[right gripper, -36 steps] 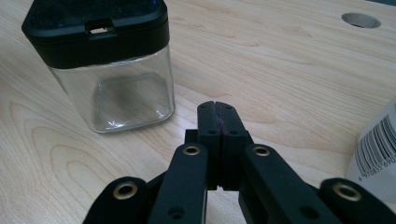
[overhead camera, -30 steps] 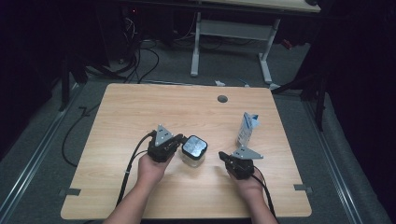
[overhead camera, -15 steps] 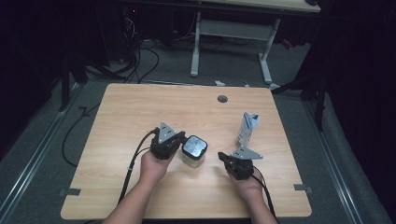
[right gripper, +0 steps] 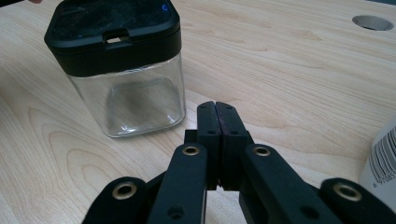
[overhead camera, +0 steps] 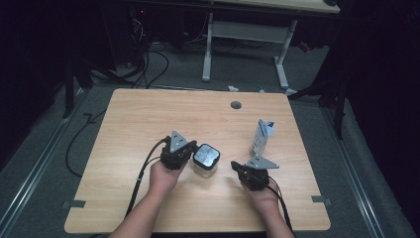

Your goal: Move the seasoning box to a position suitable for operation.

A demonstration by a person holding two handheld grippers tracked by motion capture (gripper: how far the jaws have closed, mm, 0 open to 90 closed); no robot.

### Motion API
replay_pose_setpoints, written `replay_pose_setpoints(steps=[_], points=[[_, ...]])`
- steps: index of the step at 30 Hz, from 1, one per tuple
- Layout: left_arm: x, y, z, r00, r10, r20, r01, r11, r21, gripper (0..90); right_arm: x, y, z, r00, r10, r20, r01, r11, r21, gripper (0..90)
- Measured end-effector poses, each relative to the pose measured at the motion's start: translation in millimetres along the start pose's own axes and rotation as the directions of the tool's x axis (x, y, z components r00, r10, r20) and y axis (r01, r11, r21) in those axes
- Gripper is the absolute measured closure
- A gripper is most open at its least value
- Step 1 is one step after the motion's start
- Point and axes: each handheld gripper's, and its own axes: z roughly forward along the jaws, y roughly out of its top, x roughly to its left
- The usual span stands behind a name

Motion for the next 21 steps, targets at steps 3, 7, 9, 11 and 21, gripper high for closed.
replay_pose_setpoints(steps=[3,7,9,11,21], points=[[-0.5,-0.2,0.0,1.0,0.007,-0.001,-0.007,1.0,0.0,90.0,0.3,0.0,0.2,1.0,0.0,-0.004,0.0,1.0,-0.001,89.5],[-0.6,-0.6,0.2,0.9999,0.012,-0.002,-0.012,0.9999,-0.003,90.0,0.8,0.1,0.7,1.0,0.001,-0.004,-0.001,1.0,0.0,89.5],[-0.7,-0.9,0.1,0.9999,0.011,-0.003,-0.011,0.9999,-0.006,90.0,1.0,0.2,1.0,1.0,0.004,-0.004,-0.004,1.0,0.0,89.3],[-0.5,-1.4,0.2,1.0,0.007,-0.002,-0.007,0.9999,-0.01,90.0,1.4,0.4,1.1,1.0,0.004,-0.003,-0.004,1.0,-0.001,89.1],[0.4,-4.3,0.1,0.9999,-0.011,0.004,0.011,0.9995,-0.03,90.0,6.8,2.6,0.0,0.9991,-0.042,-0.004,0.042,0.999,-0.014,88.4]])
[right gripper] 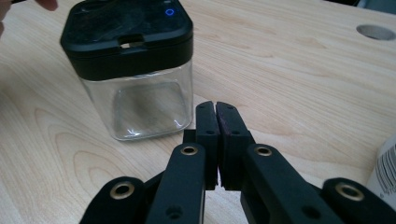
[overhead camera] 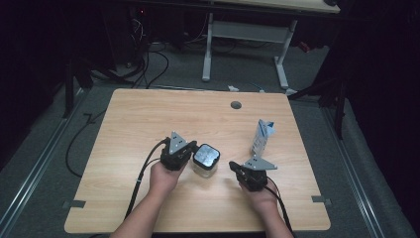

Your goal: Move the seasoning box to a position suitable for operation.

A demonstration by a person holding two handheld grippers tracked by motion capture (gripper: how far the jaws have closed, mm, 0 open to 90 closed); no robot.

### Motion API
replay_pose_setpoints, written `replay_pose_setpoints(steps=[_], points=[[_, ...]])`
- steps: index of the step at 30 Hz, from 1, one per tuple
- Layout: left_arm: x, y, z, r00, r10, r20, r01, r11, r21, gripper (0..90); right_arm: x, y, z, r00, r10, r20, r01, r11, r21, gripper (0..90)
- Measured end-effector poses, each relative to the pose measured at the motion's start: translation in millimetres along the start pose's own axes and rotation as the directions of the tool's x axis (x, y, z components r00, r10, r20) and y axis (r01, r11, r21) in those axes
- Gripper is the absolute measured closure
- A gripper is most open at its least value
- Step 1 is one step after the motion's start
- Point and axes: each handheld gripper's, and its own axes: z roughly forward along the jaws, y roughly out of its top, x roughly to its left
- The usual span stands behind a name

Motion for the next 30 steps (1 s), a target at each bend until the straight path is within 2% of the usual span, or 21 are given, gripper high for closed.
replay_pose_setpoints(steps=[13,22,30], points=[[1.6,-2.2,0.2,0.9999,-0.013,-0.002,0.013,0.9999,-0.006,90.0,8.4,11.3,-3.0,0.9996,-0.027,-0.008,0.027,0.998,-0.054,88.8],[1.1,-2.3,0.8,0.9998,-0.02,-0.004,0.02,0.9998,-0.007,90.0,19.1,27.4,-0.6,0.9962,-0.066,-0.056,0.06,0.993,-0.106,90.0],[1.2,-2.7,0.8,0.9996,-0.027,-0.004,0.027,0.9996,-0.009,90.0,30.5,33.5,6.4,0.9918,-0.099,-0.081,0.09,0.991,-0.101,90.0]])
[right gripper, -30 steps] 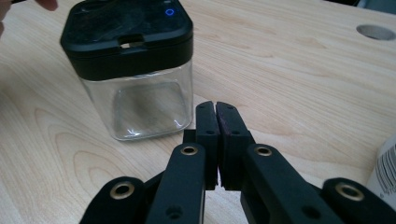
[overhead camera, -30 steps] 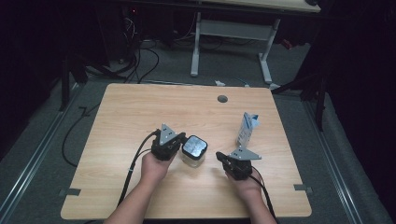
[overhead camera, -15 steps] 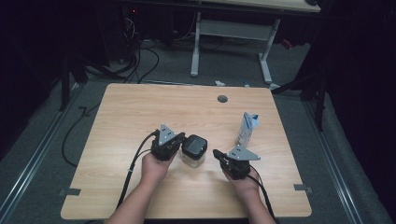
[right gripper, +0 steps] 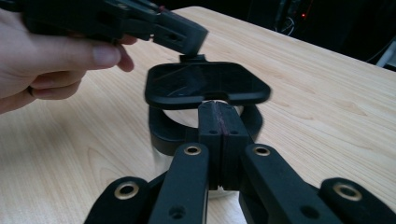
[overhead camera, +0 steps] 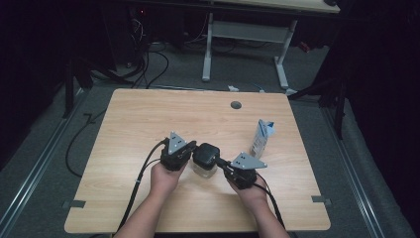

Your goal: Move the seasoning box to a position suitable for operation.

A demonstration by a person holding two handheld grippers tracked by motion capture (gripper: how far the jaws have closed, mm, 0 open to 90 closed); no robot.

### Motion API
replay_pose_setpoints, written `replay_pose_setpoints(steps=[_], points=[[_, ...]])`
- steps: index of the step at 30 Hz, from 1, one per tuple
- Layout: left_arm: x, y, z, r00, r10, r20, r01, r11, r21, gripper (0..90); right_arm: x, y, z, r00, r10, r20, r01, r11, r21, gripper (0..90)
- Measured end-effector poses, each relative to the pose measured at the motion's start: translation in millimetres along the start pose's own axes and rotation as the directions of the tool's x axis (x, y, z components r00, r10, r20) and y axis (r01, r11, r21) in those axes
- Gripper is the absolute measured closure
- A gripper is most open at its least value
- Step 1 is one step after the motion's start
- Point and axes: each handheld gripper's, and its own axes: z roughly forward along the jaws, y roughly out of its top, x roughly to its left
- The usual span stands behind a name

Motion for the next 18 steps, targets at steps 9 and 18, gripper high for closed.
replay_pose_setpoints(steps=[9,18], points=[[0.0,-0.3,0.4,1.0,-0.007,0.001,0.007,1.0,-0.004,90.0,2.0,0.1,0.2,0.9999,-0.011,0.002,0.011,1.0,0.011,90.0],[0.5,-0.5,0.5,0.9999,-0.01,0.002,0.01,0.9999,-0.003,90.0,1.3,-2.6,0.4,1.0,0.001,0.001,-0.001,1.0,0.013,90.0]])
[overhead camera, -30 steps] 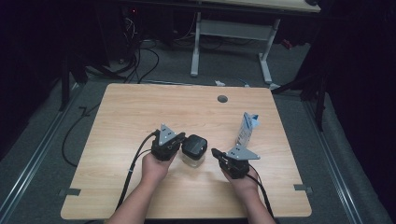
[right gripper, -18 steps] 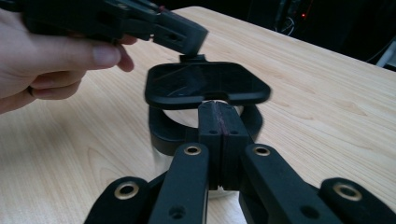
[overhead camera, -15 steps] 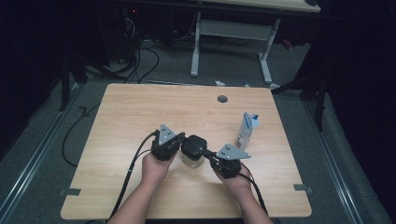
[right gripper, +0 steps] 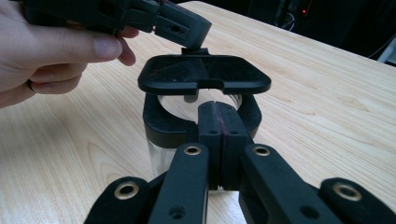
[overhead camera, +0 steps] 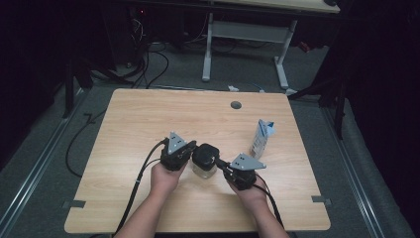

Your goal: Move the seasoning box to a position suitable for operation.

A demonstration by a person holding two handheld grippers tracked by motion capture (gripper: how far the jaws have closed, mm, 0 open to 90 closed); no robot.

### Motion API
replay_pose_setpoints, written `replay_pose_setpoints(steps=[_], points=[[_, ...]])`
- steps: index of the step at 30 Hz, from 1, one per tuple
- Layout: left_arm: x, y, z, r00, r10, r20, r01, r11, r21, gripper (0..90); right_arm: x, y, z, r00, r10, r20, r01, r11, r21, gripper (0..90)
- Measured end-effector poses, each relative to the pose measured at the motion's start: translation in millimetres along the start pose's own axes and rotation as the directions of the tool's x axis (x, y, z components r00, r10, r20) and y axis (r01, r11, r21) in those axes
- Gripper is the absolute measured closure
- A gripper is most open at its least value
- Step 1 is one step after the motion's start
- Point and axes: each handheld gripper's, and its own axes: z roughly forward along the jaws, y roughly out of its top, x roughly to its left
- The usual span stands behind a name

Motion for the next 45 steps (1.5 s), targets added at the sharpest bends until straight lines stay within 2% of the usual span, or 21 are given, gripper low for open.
replay_pose_setpoints(steps=[12,15,20,23,27,37,45], points=[[0.4,-0.3,0.2,0.9999,-0.016,0.002,0.016,0.9999,-0.004,90.0,9.3,1.8,1.8,0.9994,-0.02,-0.027,0.02,1.0,-0.005,90.0],[0.6,-0.2,-2.6,0.9996,-0.024,-0.016,0.024,0.9997,-0.003,90.0,11.4,3.8,0.6,0.9995,-0.018,-0.025,0.018,1.0,-0.018,90.0],[1.0,-12.0,-21.5,0.9992,-0.04,-0.005,0.04,0.999,-0.021,90.0,11.6,5.6,-0.9,0.9994,-0.016,-0.029,0.015,0.999,-0.028,90.0],[-2.0,-23.9,-34.8,0.9987,-0.05,0.003,0.05,0.9985,-0.023,90.0,11.8,7.1,-1.5,0.9995,-0.012,-0.03,0.011,0.999,-0.036,90.0],[-11.0,-35.4,-46.2,0.997,-0.069,0.036,0.07,0.9972,-0.026,90.0,13.1,10.0,-2.2,0.9995,-0.017,-0.026,0.016,0.999,-0.04,90.0],[-32.2,-31.5,-41.3,0.9942,-0.046,0.097,0.049,0.9984,-0.028,90.0,13.3,17.3,-0.8,0.9994,-0.021,-0.029,0.02,0.998,-0.059,90.0],[-39.9,-26.6,-34.0,0.9932,-0.048,0.106,0.052,0.9981,-0.034,90.0,13.9,21.4,-2.3,0.9992,-0.026,-0.031,0.024,0.997,-0.072,90.0]])
